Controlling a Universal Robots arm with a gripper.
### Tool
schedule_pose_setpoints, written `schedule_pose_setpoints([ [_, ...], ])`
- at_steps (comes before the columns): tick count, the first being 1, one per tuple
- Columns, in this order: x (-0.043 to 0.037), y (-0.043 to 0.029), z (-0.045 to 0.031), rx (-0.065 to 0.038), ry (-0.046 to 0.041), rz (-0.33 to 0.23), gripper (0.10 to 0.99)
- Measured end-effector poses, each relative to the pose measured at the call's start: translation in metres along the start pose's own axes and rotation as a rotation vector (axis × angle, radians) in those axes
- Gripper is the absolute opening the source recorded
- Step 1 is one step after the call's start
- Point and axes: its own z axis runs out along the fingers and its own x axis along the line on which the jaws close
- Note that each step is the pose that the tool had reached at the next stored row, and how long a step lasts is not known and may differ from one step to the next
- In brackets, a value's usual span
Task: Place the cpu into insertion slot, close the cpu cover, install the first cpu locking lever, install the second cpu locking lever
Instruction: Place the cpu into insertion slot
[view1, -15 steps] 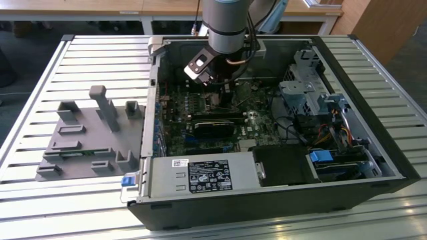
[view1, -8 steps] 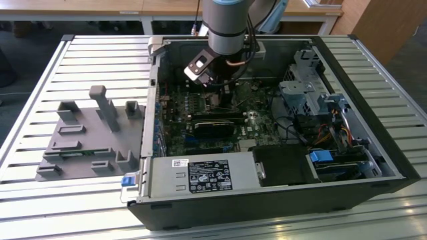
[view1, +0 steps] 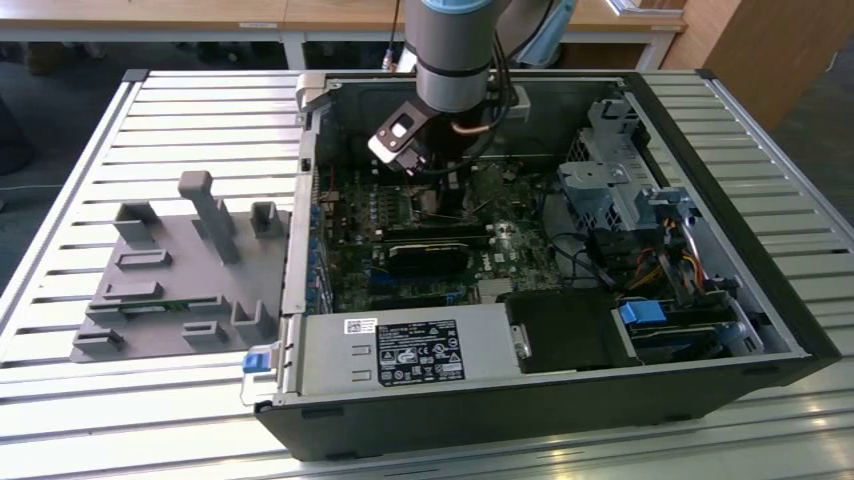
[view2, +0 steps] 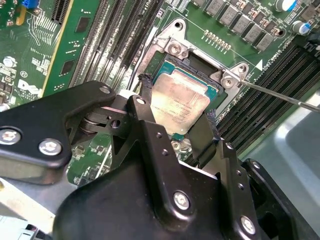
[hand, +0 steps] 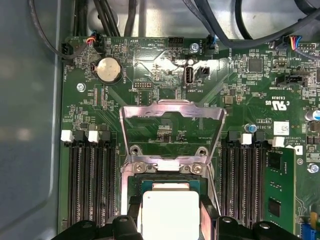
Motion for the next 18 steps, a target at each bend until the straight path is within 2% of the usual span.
schedule_pose_setpoints([
  [6, 0.0004, 0.0000, 0.0028, 0.003, -0.0001, 0.000, 0.541],
  [18, 0.0005, 0.0000, 0.0036, 0.004, 0.0000, 0.000, 0.541],
])
